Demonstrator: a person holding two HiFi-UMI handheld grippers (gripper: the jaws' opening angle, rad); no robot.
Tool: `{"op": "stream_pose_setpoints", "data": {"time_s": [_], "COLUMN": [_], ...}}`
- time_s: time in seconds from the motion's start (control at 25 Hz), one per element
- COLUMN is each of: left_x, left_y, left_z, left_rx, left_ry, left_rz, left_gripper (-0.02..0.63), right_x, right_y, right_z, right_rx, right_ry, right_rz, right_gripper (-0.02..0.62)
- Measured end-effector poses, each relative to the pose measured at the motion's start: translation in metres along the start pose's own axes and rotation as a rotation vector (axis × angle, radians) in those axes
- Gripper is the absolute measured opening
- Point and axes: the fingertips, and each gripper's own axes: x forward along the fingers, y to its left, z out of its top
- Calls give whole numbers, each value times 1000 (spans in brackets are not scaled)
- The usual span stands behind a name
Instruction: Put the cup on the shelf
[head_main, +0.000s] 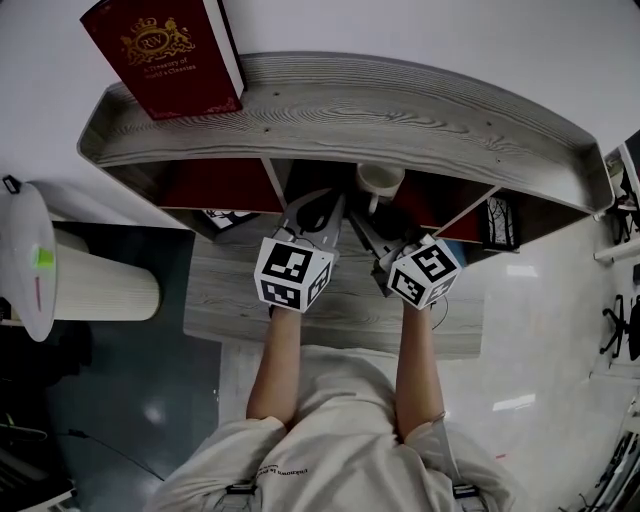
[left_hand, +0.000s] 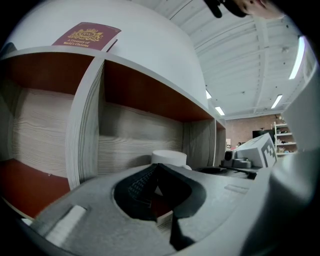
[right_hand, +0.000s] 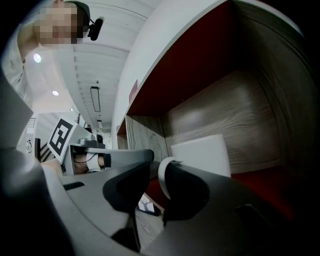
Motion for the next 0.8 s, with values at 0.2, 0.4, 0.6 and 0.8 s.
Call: {"op": "stream_pose_setpoints", "data": {"time_s": [0.2, 0.4, 0.6, 0.8], "left_x": [-1, -2, -4, -8], "left_y": [1, 4, 8, 9], "left_z": [-1, -3, -5, -5], "left_rx": [1, 1, -2, 14], "left_ry": [8, 9, 17, 27], "left_rz": [33, 81, 123, 148], "left_gripper": [9, 9, 9, 9], "right_x": [-7, 4, -2, 7], "right_y": [3, 10, 9, 14], "right_z": [0, -2, -5, -3], "right_rx": [-1, -87, -112, -82], "right_ry": [20, 118, 162, 155], "right_rz": [87, 89, 113, 126], "right_gripper": [109, 112, 118, 134]}}
